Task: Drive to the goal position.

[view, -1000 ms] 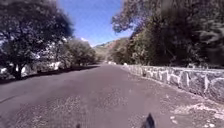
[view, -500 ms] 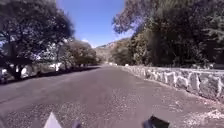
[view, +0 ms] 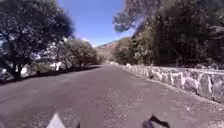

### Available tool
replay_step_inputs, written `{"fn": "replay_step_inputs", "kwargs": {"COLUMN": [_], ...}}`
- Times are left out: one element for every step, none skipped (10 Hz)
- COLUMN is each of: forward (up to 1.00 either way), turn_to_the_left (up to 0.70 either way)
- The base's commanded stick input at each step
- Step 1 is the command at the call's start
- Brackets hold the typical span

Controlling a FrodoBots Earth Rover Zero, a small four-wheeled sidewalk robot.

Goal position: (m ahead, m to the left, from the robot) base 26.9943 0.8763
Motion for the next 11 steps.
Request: {"fn": "replay_step_inputs", "kwargs": {"forward": [0.5,0.5,0.5,0.5,0.5,0.5,0.5,0.5,0.5,0.5,0.5], "turn_to_the_left": [0.0,0.0,0.0,0.0,0.0,0.0,0.0,0.0,0.0,0.0,0.0]}}
